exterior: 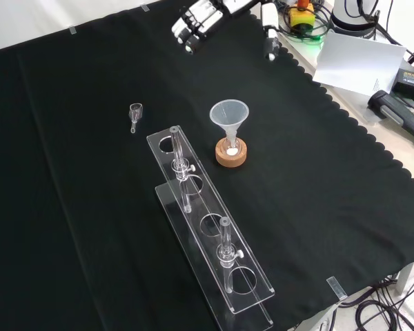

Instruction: Remove the funnel from the round-bottom flask.

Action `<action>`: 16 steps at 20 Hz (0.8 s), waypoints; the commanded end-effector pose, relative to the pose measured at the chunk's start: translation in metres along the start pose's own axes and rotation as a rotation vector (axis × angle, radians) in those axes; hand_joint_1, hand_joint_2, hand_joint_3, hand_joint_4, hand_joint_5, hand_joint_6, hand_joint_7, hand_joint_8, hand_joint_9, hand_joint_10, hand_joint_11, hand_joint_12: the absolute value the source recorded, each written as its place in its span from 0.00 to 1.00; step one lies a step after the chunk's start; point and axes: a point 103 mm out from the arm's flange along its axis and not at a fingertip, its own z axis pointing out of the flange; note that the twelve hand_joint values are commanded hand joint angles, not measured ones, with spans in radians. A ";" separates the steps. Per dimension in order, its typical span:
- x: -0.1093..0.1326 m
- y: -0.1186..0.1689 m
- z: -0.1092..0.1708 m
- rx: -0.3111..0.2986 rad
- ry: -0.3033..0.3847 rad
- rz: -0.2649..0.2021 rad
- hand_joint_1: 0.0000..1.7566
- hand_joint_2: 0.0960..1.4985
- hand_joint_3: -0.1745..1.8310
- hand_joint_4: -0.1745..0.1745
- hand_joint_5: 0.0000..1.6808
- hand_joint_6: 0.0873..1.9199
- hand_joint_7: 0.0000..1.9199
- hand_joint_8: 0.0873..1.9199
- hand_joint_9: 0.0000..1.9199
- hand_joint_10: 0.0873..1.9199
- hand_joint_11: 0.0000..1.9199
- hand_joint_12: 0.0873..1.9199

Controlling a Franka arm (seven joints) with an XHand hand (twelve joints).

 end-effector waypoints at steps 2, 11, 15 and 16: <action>0.011 0.003 0.034 -0.018 0.003 0.037 0.21 0.34 0.10 0.61 0.00 0.00 0.00 0.00 0.00 0.00 0.00 0.00; 0.008 0.032 0.068 0.004 -0.016 0.061 0.22 0.34 0.10 0.56 0.00 0.00 0.00 0.00 0.00 0.00 0.00 0.00; 0.004 0.035 0.082 0.039 -0.021 0.079 0.22 0.34 0.10 0.56 0.00 0.00 0.00 0.00 0.00 0.00 0.00 0.00; 0.004 0.035 0.085 0.048 -0.021 0.080 0.22 0.34 0.10 0.56 0.00 0.00 0.00 0.00 0.00 0.00 0.00 0.00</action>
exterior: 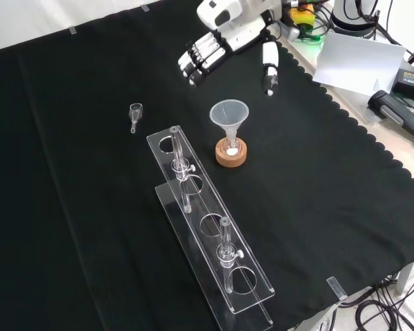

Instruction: Remove the funnel from the round-bottom flask.

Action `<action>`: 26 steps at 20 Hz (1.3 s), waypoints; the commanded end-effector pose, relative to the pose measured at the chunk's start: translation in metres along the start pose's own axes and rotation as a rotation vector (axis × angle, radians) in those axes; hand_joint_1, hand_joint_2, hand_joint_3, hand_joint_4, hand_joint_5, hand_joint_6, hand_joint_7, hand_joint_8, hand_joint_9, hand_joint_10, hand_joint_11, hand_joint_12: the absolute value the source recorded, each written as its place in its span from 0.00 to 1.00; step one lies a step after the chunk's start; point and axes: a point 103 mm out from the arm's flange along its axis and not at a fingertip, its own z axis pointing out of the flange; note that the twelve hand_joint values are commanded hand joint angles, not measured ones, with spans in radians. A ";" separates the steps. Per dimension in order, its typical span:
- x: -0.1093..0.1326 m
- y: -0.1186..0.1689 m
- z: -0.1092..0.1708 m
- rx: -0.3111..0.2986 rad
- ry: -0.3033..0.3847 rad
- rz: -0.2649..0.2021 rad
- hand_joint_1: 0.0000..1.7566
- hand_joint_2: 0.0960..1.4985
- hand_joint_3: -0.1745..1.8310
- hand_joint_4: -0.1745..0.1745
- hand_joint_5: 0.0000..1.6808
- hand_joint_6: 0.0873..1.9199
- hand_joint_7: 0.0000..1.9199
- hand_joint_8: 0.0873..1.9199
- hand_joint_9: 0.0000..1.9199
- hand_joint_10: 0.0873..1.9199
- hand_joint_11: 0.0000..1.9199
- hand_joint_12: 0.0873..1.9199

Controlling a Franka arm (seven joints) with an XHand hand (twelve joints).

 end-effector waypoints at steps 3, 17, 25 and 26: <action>-0.004 0.010 0.029 0.056 -0.007 0.029 0.22 0.34 0.10 0.55 0.00 0.00 0.00 0.00 0.00 0.00 0.00 0.00; -0.004 0.013 0.065 0.140 -0.002 0.044 0.23 0.35 0.10 0.53 0.00 0.00 0.00 0.00 0.00 0.00 0.00 0.00; -0.006 0.015 0.081 0.166 -0.002 0.052 0.23 0.35 0.10 0.47 0.00 0.00 0.00 0.00 0.00 0.00 0.00 0.00; -0.007 0.015 0.081 0.166 -0.002 0.054 0.23 0.35 0.10 0.45 0.00 0.00 0.00 0.00 0.00 0.00 0.00 0.00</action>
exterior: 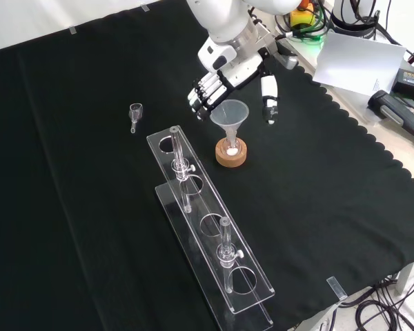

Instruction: Remove the funnel from the round-bottom flask.

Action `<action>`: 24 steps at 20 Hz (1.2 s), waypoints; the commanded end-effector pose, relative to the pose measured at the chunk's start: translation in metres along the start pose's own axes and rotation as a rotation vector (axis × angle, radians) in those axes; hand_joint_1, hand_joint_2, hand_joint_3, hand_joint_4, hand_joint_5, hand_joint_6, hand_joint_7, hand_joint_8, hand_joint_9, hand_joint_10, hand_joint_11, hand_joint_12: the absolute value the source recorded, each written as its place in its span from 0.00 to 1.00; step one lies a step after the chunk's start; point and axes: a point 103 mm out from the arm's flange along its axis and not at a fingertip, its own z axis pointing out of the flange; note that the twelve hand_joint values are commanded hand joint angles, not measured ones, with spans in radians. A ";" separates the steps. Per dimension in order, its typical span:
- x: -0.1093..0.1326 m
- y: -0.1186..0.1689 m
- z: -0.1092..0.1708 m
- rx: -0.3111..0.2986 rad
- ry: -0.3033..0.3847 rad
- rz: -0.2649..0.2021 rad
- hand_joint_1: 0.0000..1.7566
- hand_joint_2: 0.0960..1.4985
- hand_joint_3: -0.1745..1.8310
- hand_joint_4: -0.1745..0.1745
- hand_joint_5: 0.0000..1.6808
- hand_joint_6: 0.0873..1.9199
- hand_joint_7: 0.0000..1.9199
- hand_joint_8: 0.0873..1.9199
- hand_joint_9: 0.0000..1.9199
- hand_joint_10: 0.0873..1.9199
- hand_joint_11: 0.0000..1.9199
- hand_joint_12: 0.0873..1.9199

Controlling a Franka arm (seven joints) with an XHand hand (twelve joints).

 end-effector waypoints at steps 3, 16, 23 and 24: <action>-0.003 0.004 0.007 0.000 -0.006 0.014 0.23 0.35 0.10 0.40 0.00 0.00 0.00 0.00 0.00 0.00 0.00 0.00; -0.012 0.013 0.007 0.006 -0.016 0.027 0.25 0.36 0.10 0.36 0.00 0.00 0.00 0.00 0.00 0.00 0.00 0.00; -0.021 0.019 0.003 -0.001 -0.019 0.033 0.25 0.37 0.10 0.35 0.00 0.00 0.01 0.00 0.00 0.00 0.00 0.00; -0.022 0.020 0.002 -0.001 -0.019 0.033 0.25 0.37 0.10 0.35 0.00 0.00 0.01 0.00 0.00 0.00 0.00 0.00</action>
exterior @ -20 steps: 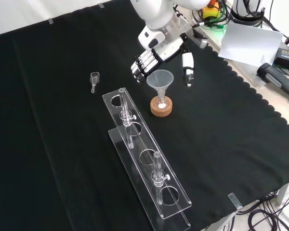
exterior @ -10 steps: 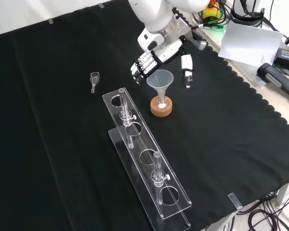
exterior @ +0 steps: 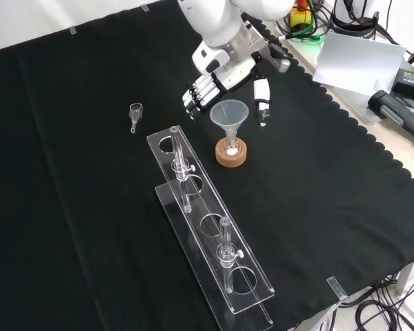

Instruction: Remove the funnel from the round-bottom flask.

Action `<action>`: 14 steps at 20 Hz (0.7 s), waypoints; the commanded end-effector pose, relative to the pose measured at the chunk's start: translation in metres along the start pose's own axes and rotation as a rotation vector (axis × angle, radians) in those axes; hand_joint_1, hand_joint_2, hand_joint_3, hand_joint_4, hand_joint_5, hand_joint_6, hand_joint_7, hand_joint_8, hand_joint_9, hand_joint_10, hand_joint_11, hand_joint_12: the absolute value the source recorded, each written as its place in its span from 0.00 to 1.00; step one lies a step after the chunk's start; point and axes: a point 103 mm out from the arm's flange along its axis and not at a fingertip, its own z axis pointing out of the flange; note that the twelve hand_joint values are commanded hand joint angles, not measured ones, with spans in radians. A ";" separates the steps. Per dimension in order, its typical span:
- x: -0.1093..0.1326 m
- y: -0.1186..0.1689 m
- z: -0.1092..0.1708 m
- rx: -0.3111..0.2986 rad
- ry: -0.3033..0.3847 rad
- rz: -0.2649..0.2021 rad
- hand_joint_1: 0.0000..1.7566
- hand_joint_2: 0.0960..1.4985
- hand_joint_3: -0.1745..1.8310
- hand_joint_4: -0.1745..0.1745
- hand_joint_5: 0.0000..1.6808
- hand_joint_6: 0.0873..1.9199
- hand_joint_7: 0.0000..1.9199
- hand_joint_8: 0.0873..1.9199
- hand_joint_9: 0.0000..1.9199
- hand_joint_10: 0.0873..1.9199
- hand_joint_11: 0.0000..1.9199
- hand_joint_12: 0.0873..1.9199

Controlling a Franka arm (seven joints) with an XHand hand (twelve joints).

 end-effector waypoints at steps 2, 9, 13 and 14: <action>-0.006 0.006 -0.003 -0.001 -0.003 0.006 0.25 0.37 0.10 0.35 0.00 0.00 0.01 0.00 0.00 0.00 0.00 0.00; -0.010 0.016 -0.009 0.011 0.008 0.008 0.25 0.37 0.10 0.32 0.00 0.00 0.03 0.00 0.00 0.00 0.00 0.00; -0.016 0.017 -0.008 -0.001 0.014 0.005 0.25 0.37 0.10 0.31 0.00 0.00 0.04 0.00 0.00 0.00 0.00 0.00; -0.017 0.016 -0.008 -0.003 0.015 0.005 0.25 0.37 0.10 0.31 0.00 0.00 0.04 0.00 0.00 0.00 0.00 0.00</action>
